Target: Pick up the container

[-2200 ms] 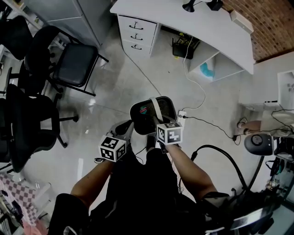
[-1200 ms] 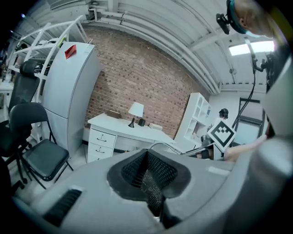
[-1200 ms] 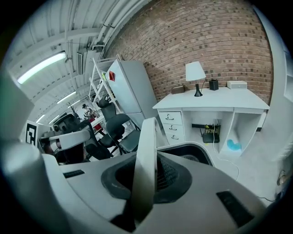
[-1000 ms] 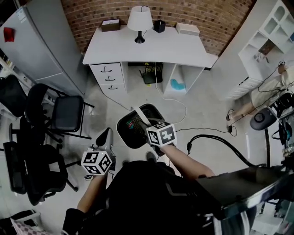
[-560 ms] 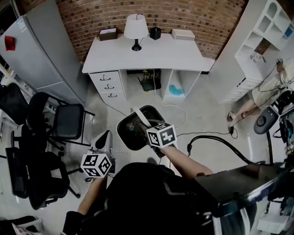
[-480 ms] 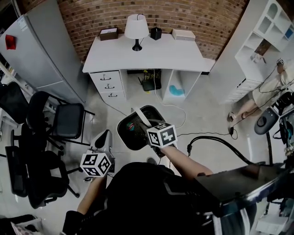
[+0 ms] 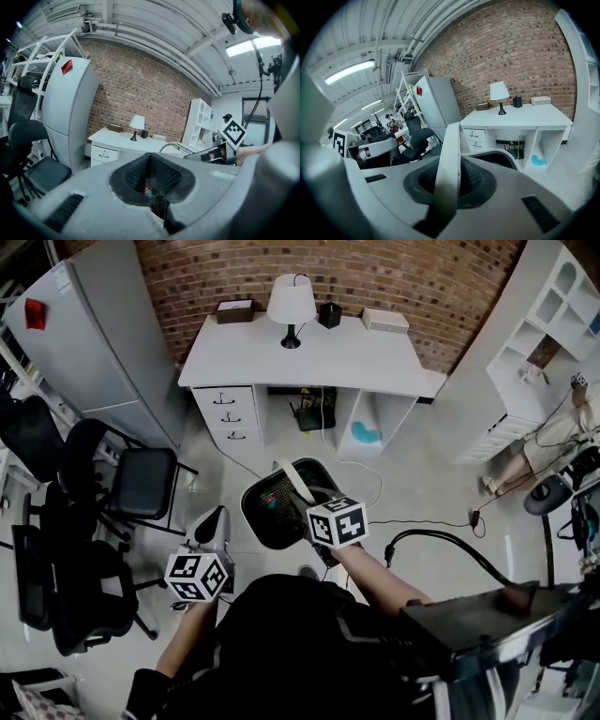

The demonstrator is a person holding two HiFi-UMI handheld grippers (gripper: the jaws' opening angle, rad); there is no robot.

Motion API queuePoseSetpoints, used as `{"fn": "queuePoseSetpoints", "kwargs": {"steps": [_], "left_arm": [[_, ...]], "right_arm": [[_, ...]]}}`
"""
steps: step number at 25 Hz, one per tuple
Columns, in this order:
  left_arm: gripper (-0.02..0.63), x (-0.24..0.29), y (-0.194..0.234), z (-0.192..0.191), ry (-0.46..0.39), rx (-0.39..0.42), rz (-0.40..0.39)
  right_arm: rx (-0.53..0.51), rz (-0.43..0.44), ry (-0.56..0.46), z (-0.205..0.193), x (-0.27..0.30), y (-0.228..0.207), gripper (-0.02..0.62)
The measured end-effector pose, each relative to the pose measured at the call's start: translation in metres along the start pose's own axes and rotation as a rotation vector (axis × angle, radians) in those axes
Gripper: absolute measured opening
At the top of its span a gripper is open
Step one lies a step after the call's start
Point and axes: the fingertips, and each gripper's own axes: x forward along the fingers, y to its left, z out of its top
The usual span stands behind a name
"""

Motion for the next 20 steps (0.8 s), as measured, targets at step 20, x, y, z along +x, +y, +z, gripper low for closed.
{"fn": "queuePoseSetpoints", "kwargs": {"steps": [20], "left_arm": [[0.011,-0.002,-0.005,0.015,-0.047,0.001,0.001]], "right_arm": [[0.031,-0.008,-0.014,0.006,-0.011,0.001,0.051]]}}
